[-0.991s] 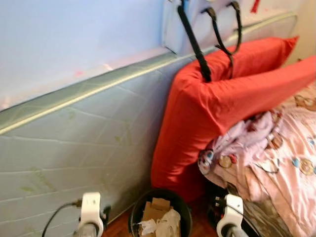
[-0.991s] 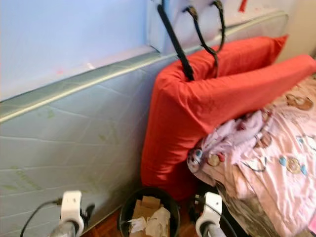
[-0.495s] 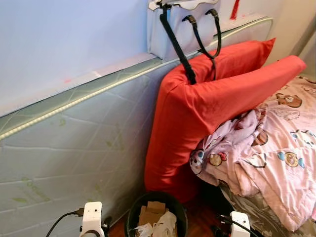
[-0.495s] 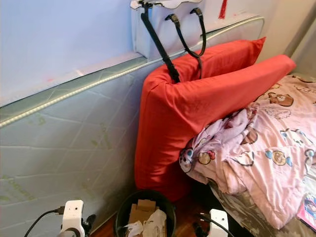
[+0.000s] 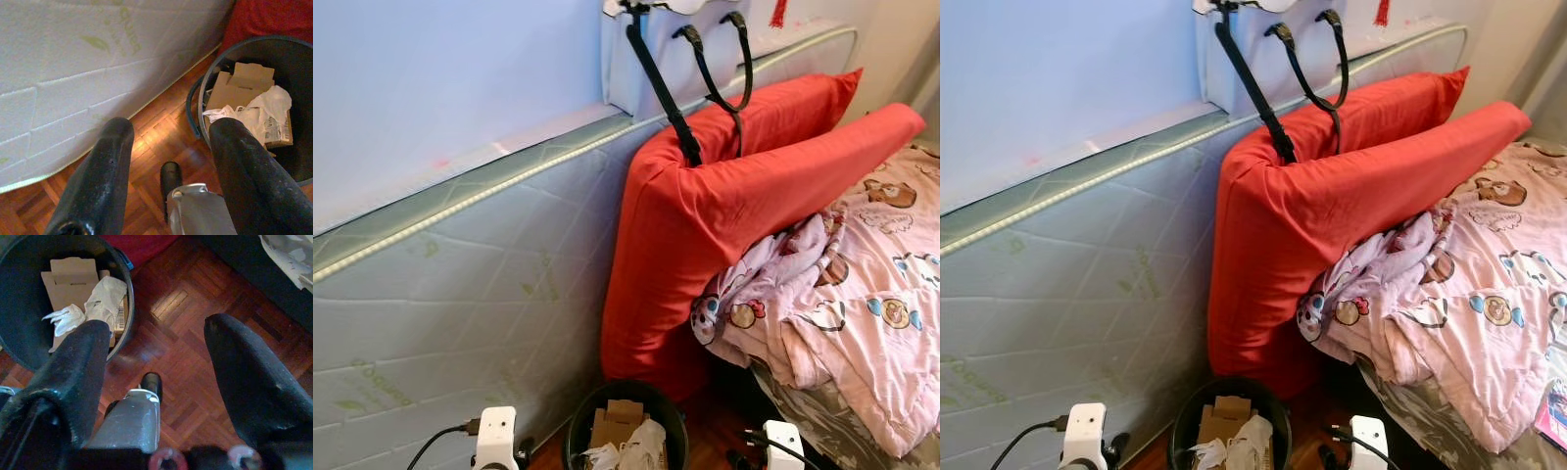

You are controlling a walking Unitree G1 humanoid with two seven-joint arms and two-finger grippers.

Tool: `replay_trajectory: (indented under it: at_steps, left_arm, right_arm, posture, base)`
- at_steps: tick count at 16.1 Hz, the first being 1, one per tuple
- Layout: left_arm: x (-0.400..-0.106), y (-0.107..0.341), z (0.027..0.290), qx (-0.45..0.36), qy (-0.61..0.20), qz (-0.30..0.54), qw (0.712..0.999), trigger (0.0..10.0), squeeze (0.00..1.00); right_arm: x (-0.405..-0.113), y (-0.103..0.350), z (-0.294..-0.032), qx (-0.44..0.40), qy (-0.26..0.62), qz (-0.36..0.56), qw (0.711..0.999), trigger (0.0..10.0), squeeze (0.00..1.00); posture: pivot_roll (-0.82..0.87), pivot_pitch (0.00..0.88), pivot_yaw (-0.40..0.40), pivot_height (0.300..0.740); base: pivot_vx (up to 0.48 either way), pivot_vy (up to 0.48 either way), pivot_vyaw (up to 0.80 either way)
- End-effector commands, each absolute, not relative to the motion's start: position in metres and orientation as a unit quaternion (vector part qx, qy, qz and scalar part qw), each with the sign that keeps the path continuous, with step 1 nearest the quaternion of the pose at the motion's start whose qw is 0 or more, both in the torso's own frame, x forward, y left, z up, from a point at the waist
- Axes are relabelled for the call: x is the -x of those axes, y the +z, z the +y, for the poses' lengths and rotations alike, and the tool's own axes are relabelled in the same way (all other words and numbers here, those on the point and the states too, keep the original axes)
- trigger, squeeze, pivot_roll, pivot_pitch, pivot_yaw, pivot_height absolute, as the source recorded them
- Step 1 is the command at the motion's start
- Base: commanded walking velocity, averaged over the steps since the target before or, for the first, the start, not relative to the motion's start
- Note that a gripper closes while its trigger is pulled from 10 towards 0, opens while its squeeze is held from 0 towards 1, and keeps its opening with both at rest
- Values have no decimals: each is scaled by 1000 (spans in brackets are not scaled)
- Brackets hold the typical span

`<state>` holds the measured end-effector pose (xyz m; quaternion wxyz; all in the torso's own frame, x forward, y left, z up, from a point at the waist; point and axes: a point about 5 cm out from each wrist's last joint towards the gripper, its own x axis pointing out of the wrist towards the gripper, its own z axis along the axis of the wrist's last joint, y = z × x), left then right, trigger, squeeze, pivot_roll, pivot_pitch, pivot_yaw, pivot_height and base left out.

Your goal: Clean up the room

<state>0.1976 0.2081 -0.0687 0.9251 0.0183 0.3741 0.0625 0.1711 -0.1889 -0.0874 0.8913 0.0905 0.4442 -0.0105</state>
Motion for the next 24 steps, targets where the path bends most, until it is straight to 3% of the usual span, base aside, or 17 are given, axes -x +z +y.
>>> replay_trajectory:
  at_steps: [1,11,17,24]
  left_arm:
    - [-193,-72,208,-24,62,382,922,10000,0]
    - [-191,-72,209,-22,72,382,921,10000,0]
    - [-191,-72,211,-22,73,382,921,10000,0]
    - [-191,-73,207,-21,68,384,921,10000,0]
  right_arm:
    - [-168,-88,-190,-88,-10,450,889,10000,0]
    - [-171,-87,-193,-80,-6,445,892,10000,0]
    - [-171,-87,-191,-79,0,449,890,10000,0]
    - [-172,-86,-191,-78,-2,443,893,10000,0]
  posture:
    - [82,0,-22,740]
    - [85,0,-39,740]
    - [89,0,-37,740]
    - [76,0,-33,740]
  base:
    - [0,-259,-619]
    - [0,-372,-124]
    - [0,-480,-631]
    - [0,-480,0]
